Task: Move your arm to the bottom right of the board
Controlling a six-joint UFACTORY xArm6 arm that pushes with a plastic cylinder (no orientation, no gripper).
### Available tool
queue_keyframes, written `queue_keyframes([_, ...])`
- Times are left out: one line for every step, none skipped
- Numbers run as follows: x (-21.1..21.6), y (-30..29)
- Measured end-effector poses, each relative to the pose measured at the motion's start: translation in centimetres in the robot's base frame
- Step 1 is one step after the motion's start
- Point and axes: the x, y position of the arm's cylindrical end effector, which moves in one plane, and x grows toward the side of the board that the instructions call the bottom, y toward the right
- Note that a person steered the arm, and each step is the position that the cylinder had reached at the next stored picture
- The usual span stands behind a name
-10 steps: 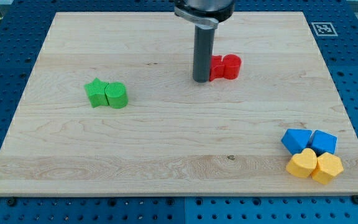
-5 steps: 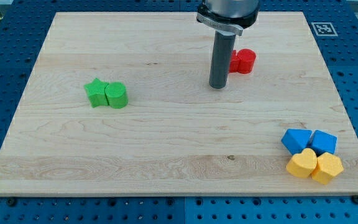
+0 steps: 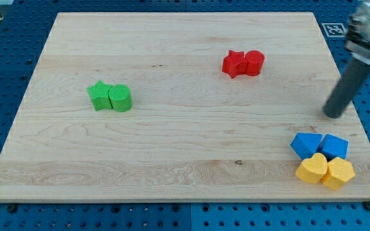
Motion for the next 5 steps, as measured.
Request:
queue_keyframes([1.6, 4.6])
queue_keyframes([2.5, 6.8])
queue_keyframes([2.5, 6.8])
queue_keyframes([2.5, 6.9])
queue_keyframes([2.5, 7.2])
